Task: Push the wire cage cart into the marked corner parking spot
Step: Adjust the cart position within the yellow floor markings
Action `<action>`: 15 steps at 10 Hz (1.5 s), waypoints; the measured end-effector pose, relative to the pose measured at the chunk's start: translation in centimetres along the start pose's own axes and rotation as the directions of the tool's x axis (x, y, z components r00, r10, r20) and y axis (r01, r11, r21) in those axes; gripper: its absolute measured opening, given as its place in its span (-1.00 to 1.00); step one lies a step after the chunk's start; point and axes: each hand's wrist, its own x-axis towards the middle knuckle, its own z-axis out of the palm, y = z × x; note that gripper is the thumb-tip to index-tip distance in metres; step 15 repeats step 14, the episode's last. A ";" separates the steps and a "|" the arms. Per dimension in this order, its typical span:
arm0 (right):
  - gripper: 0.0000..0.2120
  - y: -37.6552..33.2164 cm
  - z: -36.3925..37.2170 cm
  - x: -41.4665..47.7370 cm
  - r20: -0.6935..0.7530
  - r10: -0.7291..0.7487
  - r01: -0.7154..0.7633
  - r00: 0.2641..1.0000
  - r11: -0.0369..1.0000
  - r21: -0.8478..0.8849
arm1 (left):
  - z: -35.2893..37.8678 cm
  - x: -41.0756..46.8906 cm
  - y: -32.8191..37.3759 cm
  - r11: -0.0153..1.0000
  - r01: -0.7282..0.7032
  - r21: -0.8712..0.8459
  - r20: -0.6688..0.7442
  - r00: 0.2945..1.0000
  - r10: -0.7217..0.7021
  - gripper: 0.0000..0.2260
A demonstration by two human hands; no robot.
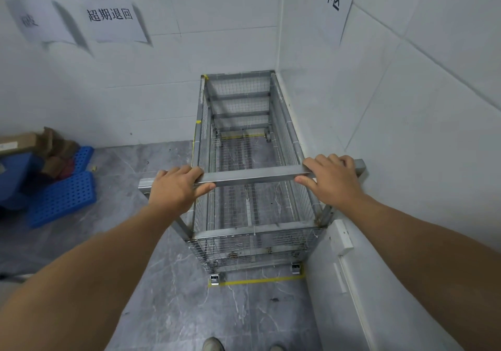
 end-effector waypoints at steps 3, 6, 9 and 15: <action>-0.48 1.4 -0.7 0.4 0.053 0.011 -0.011 0.999 1.000 0.008 | 0.2 0.8 1.2 0.999 -0.003 0.054 -0.011 1.000 0.004 -0.47; -0.50 1.4 -0.7 0.1 0.044 -0.008 0.007 0.999 0.999 0.032 | -0.2 0.5 1.3 0.998 0.001 0.069 0.062 0.998 -0.005 -0.43; -0.47 0.8 -0.6 -0.4 0.033 0.016 -0.018 0.999 0.999 0.036 | -0.8 0.5 1.1 0.999 -0.006 0.035 0.098 0.995 0.002 -0.43; -0.45 -1.9 -5.3 -1.8 0.103 0.001 -0.013 0.995 0.993 0.120 | -5.9 -2.2 3.8 0.989 0.059 -0.139 0.118 0.992 -0.043 -0.36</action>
